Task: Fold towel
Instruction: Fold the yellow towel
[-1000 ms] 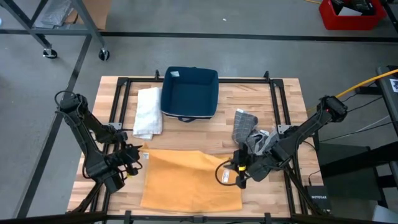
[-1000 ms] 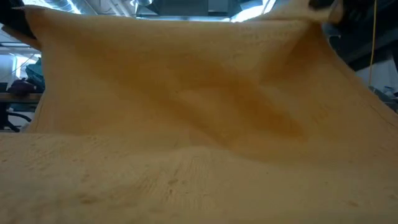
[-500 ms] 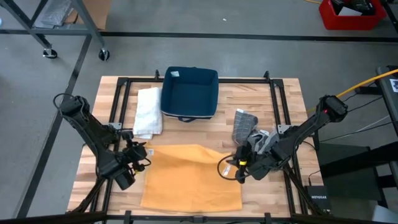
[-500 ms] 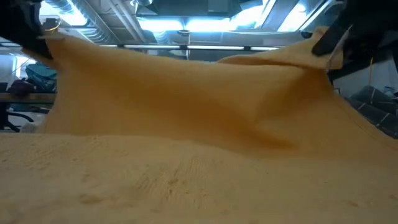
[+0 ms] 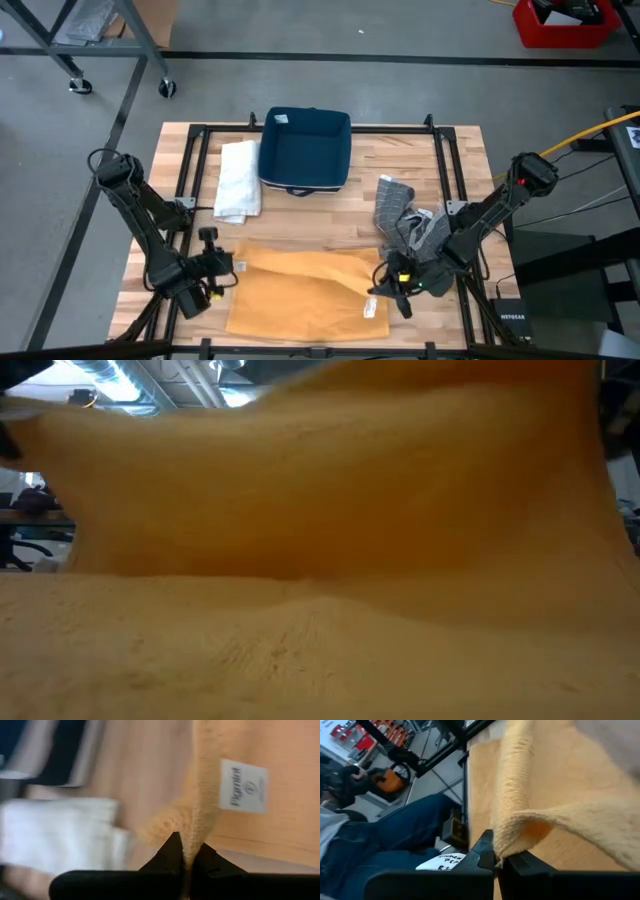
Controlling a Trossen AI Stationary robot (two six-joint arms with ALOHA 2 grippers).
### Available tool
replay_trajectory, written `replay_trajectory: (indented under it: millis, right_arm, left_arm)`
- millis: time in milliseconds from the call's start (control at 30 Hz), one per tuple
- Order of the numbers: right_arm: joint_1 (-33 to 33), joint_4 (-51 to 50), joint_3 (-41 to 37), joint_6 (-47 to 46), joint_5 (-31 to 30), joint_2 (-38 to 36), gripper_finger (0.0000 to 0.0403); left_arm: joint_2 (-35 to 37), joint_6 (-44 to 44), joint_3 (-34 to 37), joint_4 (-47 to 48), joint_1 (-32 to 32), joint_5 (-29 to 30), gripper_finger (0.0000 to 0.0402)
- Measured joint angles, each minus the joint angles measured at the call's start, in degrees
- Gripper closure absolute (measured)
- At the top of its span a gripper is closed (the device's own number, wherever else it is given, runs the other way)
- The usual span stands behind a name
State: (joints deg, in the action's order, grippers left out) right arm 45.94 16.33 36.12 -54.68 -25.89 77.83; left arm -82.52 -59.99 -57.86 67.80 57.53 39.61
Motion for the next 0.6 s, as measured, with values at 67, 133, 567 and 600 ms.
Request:
replay_trajectory:
  millis: [67,133,567,600]
  right_arm:
    - [1.3,-0.3,0.0,-2.8,0.0,0.3,0.0398]
    - [2.3,-0.4,0.0,-4.9,-0.1,0.5,0.0398]
    - [3.6,6.2,0.2,-11.7,3.1,8.0,0.0398]
    - [3.6,7.9,0.1,-11.7,3.4,9.0,0.0398]
  left_arm:
    - [0.0,2.7,0.2,-4.2,0.9,-1.9,0.0401]
    - [0.0,5.2,0.3,-7.5,1.9,-2.9,0.0401]
    - [0.0,1.6,0.3,-12.9,5.5,-6.2,0.0401]
    - [0.0,1.7,0.3,-14.1,5.7,-6.3,0.0401]
